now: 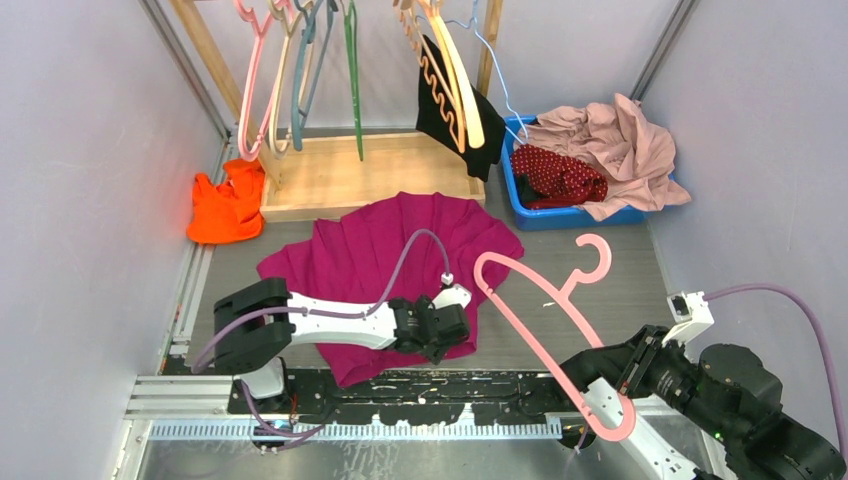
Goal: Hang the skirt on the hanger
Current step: Hang the skirt on the hanger.
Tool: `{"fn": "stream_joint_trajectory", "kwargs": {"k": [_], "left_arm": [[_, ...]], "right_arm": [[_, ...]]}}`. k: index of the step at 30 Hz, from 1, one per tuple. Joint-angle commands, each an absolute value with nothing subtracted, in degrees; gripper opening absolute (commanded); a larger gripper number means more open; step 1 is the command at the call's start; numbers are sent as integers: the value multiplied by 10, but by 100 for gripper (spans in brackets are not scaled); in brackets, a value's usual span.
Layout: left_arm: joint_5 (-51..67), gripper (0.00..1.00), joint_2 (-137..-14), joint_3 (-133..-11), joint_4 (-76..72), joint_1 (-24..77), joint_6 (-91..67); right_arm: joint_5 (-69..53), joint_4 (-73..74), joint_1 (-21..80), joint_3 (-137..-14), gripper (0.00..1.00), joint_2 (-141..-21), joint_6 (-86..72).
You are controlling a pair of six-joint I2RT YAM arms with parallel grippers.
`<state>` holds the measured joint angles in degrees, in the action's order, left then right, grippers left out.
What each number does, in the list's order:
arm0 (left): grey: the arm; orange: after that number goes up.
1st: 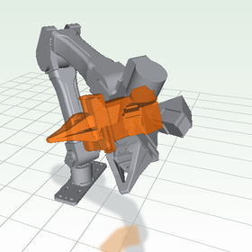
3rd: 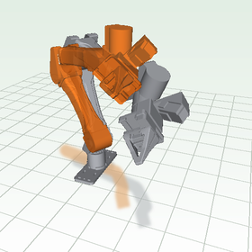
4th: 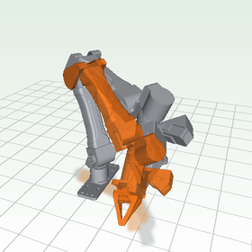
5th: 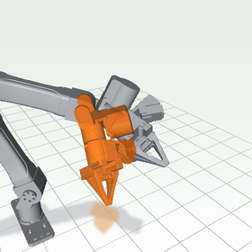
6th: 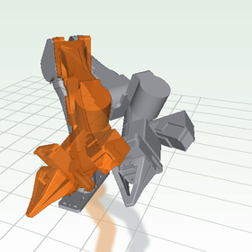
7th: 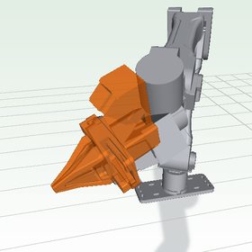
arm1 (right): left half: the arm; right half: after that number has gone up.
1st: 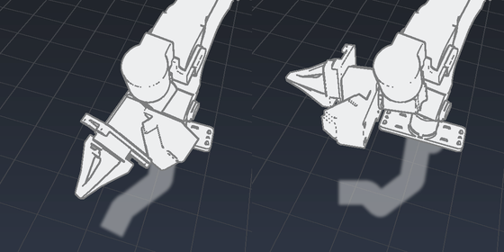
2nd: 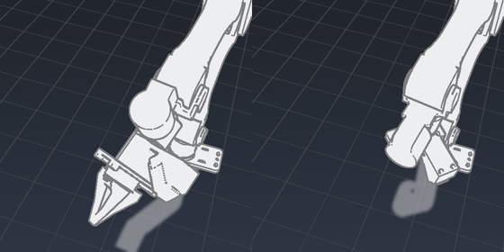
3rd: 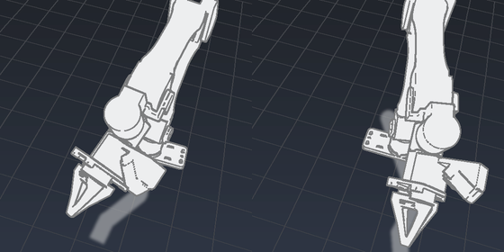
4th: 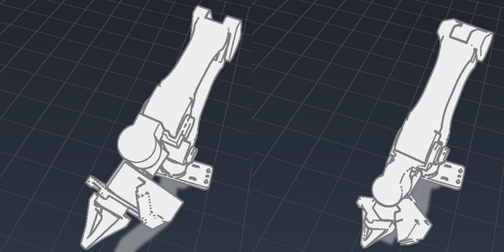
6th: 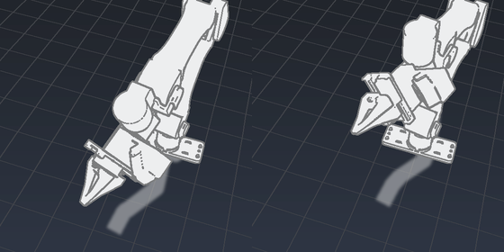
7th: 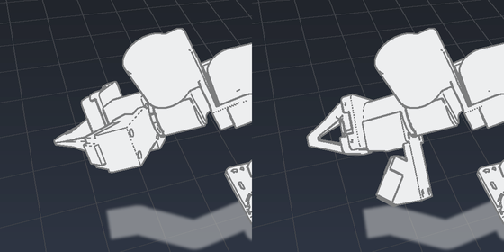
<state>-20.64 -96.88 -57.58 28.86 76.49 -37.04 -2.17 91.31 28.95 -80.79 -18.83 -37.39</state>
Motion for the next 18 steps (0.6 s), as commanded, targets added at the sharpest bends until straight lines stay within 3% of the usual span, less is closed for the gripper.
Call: {"fn": "stream_joint_trajectory", "kwargs": {"k": [1, 5, 10, 14, 18], "left_arm": [[-202, 61, -977, -608, 251, 752, -353], [-193, 54, -988, -634, 254, 746, -338], [-167, 37, -1007, -649, 234, 721, -328], [-156, 1, -1011, -657, 232, 707, -323], [-146, 0, -1007, -660, 225, 693, -313]], "right_arm": [[-33, 940, 284, -822, 1, -189, -362], [-32, 946, 283, -820, 1, -190, -359], [-30, 953, 282, -822, 1, -192, -359], [-35, 965, 282, -826, 1, -191, -360], [-53, 977, 282, -822, 1, -188, -360]]}}
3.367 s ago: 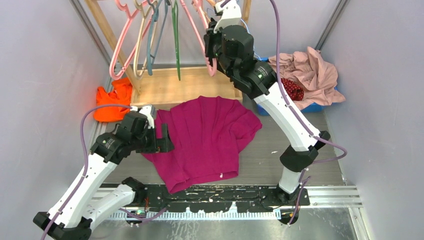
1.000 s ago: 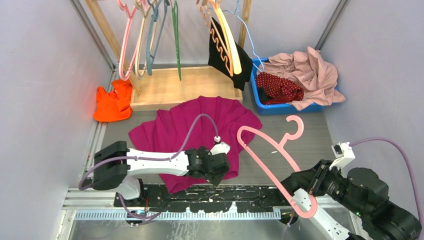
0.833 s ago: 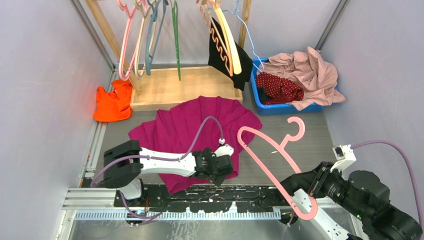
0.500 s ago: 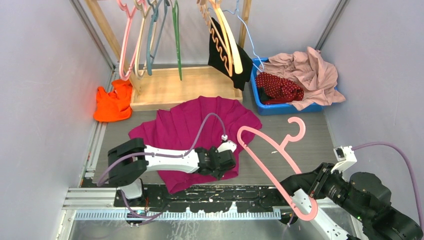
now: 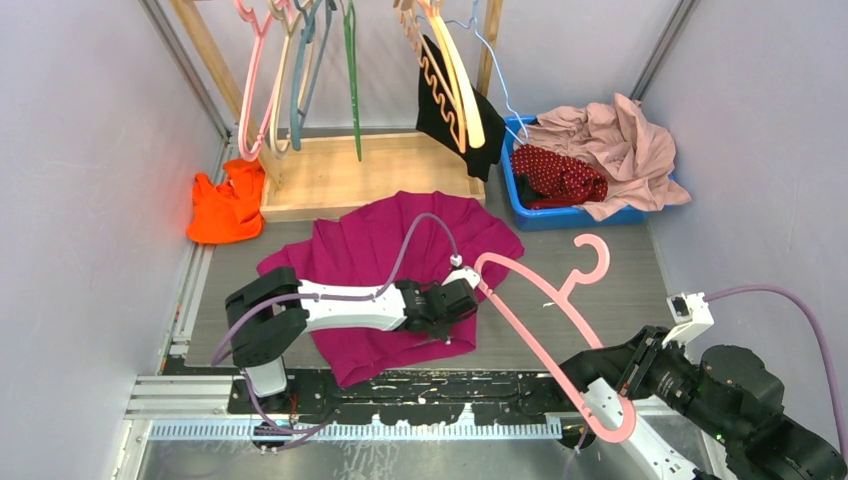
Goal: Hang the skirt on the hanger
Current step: Hang the skirt on the hanger.
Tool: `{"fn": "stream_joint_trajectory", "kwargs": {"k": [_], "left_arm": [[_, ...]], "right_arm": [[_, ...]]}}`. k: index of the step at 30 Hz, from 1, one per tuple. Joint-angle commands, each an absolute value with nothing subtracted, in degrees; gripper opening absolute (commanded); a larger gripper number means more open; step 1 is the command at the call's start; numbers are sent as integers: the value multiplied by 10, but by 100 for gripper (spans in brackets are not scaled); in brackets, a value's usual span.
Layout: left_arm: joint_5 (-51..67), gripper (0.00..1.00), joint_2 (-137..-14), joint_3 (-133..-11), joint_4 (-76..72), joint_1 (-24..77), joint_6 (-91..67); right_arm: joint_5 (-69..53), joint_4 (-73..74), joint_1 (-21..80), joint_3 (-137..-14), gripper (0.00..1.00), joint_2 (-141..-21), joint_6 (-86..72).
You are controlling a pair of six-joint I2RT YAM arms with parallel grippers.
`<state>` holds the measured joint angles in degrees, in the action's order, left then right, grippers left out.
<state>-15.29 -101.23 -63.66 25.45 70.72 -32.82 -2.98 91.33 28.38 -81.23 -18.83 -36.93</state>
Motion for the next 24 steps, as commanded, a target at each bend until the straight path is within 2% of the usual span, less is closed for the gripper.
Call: {"fn": "stream_joint_trajectory", "kwargs": {"k": [1, 16, 24], "left_arm": [[-142, 0, -1006, -662, 222, 689, -310], [-106, 0, -999, -728, 228, 638, -269], [-90, 0, -986, -726, 239, 619, -257]], "right_arm": [[-58, 981, 282, -822, 1, -187, -359], [-103, 991, 281, -794, 1, -193, -359], [-229, 991, 282, -780, 1, -191, -375]]}}
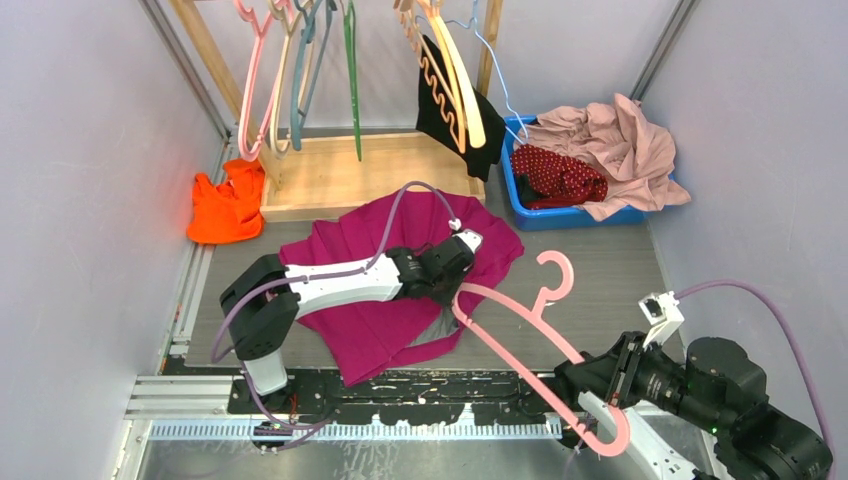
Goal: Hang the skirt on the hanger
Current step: Hang the skirt on the hanger.
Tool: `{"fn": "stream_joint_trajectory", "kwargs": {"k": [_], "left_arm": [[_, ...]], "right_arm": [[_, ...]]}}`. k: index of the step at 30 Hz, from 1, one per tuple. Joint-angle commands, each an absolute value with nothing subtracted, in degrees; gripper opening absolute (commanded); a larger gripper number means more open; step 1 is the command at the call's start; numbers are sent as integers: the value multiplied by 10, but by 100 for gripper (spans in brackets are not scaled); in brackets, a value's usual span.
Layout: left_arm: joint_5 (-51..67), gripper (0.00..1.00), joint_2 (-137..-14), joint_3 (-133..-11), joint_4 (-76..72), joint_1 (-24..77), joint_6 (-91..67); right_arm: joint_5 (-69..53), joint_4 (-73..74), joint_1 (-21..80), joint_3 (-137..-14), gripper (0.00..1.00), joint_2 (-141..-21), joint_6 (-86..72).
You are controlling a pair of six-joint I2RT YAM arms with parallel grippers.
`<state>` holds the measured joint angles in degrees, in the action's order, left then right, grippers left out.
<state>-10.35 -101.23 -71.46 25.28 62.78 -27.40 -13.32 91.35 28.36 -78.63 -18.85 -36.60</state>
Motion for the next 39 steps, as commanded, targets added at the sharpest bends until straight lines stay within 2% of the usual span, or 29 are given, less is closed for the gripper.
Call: {"fn": "stream_joint_trajectory", "kwargs": {"k": [1, 9, 20, 39], "left_arm": [[-86, 0, -985, -724, 239, 618, -255], [-76, 0, -955, -717, 258, 617, -244], [-43, 0, -910, -732, 308, 617, -227], [-51, 0, -884, -747, 357, 609, -199]], "right_arm": [[-236, 990, 282, -774, 1, -189, -378], [-284, 991, 261, -726, 1, -184, -362], [-281, 991, 197, -686, 1, -187, -321], [-304, 991, 186, -649, 1, -170, -332]]}}
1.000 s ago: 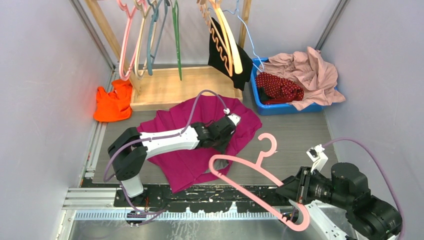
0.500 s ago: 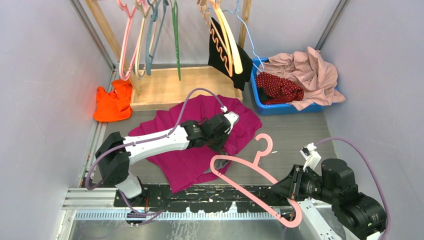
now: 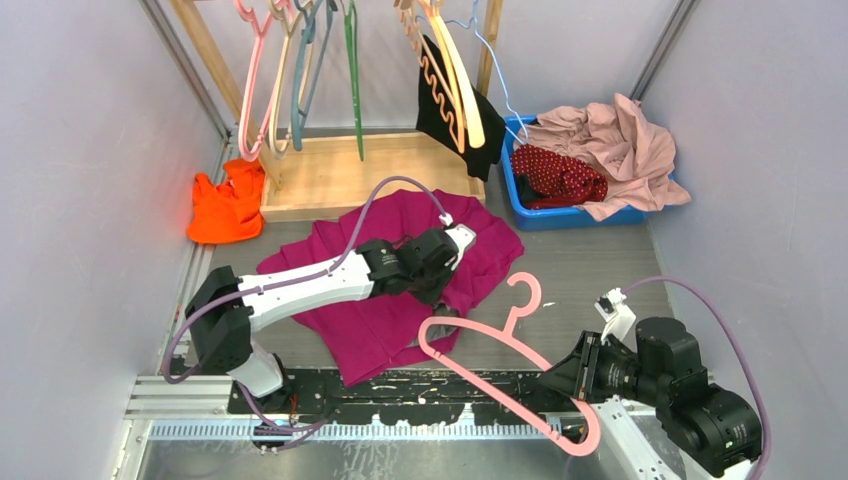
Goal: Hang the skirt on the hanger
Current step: Hang the skirt on the hanger.
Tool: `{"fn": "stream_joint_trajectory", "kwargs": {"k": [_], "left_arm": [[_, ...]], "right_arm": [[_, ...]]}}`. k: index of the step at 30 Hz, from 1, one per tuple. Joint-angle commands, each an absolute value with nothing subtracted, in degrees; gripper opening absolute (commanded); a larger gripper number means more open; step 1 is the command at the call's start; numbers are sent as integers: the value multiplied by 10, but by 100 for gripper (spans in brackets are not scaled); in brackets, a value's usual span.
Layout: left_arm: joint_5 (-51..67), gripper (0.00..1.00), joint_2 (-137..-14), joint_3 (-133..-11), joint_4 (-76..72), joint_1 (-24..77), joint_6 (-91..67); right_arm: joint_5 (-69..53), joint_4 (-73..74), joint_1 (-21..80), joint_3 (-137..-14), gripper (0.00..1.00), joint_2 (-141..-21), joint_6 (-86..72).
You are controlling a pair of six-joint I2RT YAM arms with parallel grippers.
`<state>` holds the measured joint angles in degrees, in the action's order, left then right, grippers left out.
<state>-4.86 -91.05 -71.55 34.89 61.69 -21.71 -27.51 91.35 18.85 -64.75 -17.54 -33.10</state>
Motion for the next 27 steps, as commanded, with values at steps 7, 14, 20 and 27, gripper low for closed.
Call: {"fn": "stream_joint_trajectory", "kwargs": {"k": [7, 14, 20, 27], "left_arm": [[-48, 0, -883, -763, 368, 603, -190], [-47, 0, -878, -782, 389, 599, -179], [-19, 0, -869, -781, 392, 598, -186], [34, 0, -867, -767, 373, 599, -203]], "right_arm": [[-304, 991, 185, -653, 1, -166, -339], [-295, 991, 185, -649, 1, -164, -339], [-220, 984, 182, -653, 1, -170, -345], [-245, 891, 120, -568, 1, -108, -406]]}}
